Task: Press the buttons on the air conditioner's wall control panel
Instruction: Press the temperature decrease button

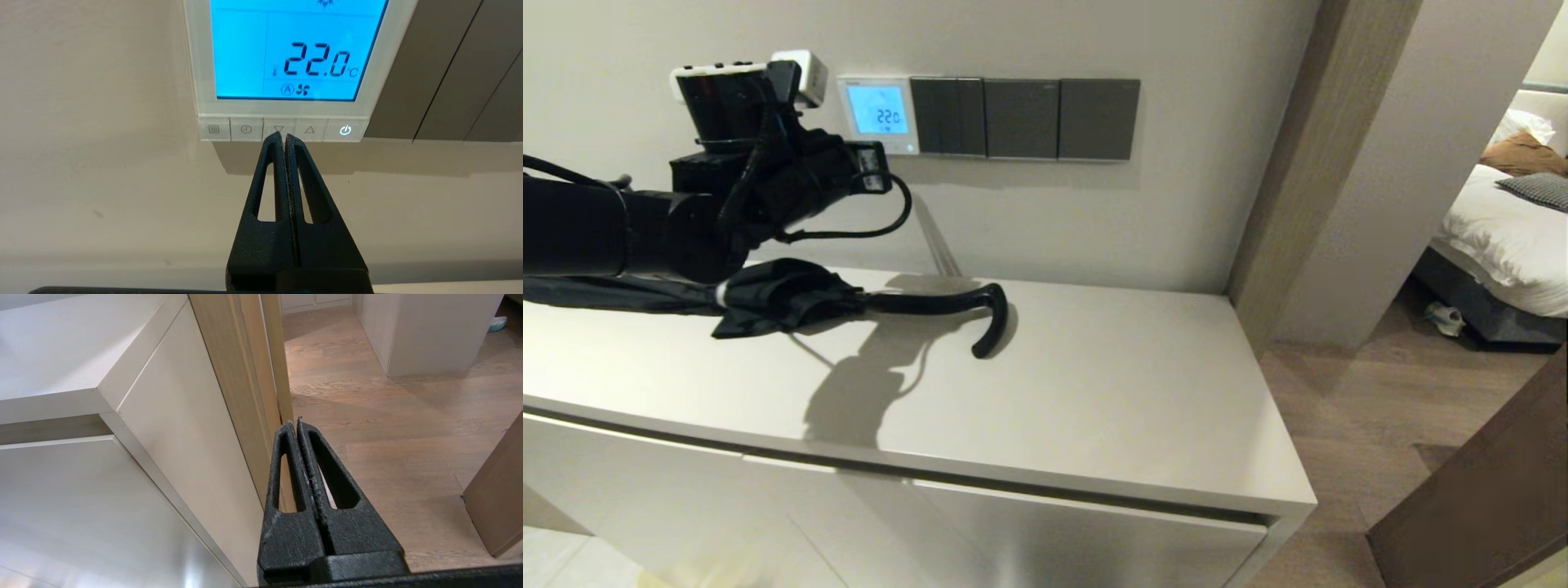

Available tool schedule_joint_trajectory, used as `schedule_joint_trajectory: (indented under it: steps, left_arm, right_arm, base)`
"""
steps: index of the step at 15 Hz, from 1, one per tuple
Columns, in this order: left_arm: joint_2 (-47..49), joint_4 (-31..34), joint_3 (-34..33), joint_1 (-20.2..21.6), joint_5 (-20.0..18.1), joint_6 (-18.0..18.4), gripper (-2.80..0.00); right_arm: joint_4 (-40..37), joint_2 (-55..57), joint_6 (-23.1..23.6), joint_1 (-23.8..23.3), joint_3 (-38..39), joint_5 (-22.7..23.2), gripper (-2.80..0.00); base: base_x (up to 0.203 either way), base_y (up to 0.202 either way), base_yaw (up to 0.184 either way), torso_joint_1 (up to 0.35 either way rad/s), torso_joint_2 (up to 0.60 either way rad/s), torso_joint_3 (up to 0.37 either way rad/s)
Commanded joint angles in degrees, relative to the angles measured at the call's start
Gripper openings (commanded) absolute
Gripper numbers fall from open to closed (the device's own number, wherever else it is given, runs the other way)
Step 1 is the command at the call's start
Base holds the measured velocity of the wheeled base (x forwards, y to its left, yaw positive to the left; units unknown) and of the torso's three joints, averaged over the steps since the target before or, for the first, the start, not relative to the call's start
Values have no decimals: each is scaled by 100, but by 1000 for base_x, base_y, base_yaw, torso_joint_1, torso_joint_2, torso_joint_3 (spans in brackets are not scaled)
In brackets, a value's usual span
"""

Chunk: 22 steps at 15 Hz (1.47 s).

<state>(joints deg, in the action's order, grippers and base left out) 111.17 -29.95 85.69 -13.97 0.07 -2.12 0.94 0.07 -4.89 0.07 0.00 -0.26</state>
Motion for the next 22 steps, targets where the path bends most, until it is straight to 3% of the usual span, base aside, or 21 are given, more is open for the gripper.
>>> schedule_joint_trajectory:
  steps: [1,22]
  left_arm:
    - [-31,-20,9,0,1,-5,-280]
    - [247,-20,211,0,1,1,-280]
  right_arm:
    - [3,1,-3,1,9,0,-280]
    - [3,1,-3,1,9,0,-280]
  base:
    - [0,0,0,0,0,0]
    - [0,0,0,0,0,0]
